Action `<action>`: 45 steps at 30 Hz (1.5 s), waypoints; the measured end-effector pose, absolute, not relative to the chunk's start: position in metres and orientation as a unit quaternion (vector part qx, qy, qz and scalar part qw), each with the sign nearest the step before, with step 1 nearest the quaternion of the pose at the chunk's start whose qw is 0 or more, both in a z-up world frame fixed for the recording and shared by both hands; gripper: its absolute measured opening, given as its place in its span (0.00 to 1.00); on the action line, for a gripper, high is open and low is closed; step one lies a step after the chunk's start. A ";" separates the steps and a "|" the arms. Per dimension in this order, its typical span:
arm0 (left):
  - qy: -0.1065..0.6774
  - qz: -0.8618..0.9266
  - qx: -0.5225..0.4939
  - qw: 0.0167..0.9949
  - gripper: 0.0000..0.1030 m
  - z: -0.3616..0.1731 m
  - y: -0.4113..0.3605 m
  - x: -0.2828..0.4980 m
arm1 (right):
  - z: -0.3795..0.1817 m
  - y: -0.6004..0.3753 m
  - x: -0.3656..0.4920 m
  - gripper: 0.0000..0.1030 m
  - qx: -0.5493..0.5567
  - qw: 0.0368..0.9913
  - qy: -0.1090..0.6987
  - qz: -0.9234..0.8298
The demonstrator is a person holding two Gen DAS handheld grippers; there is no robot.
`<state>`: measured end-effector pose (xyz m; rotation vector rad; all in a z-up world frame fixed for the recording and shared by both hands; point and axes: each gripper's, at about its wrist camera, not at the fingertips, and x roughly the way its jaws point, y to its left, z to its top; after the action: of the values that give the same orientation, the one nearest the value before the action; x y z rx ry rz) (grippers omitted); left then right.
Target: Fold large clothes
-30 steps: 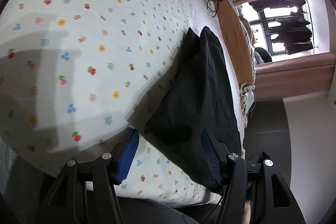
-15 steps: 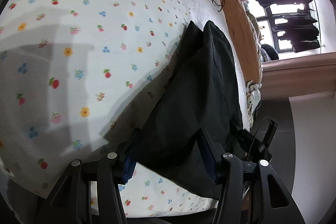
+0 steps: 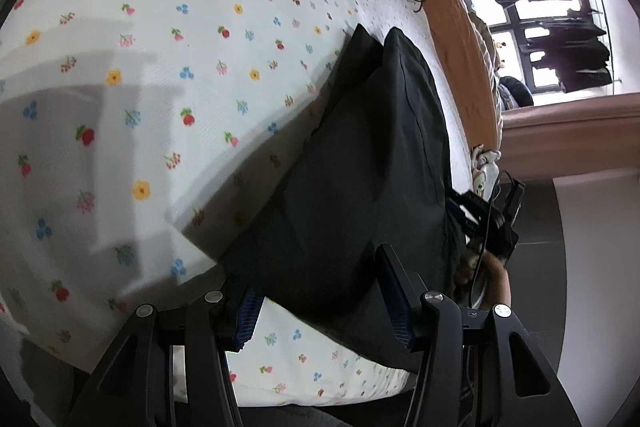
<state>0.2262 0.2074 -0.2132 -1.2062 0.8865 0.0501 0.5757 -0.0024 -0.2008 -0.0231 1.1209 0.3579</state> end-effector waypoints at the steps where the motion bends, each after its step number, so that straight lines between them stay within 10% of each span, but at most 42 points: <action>1: 0.403 0.023 -0.545 0.735 0.53 -0.213 0.206 0.228 | -0.201 -0.002 0.580 0.37 -0.008 0.832 0.528 0.171; 7: 0.401 0.024 -0.537 0.742 0.52 -0.214 0.194 0.244 | -0.192 -0.009 0.588 0.37 0.033 0.823 0.532 0.198; 14: 0.381 0.017 -0.548 0.745 0.18 -0.210 0.195 0.246 | -0.156 -0.040 0.571 0.38 0.099 0.823 0.509 0.232; 45: 0.320 -0.085 -0.459 0.824 0.15 -0.071 0.138 0.304 | -0.182 -0.099 0.340 0.38 0.162 0.796 0.510 0.283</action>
<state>0.3038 0.1380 -0.0706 -0.9760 0.6796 -0.1813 0.3395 -0.0989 -0.1824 0.3484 1.0961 0.6076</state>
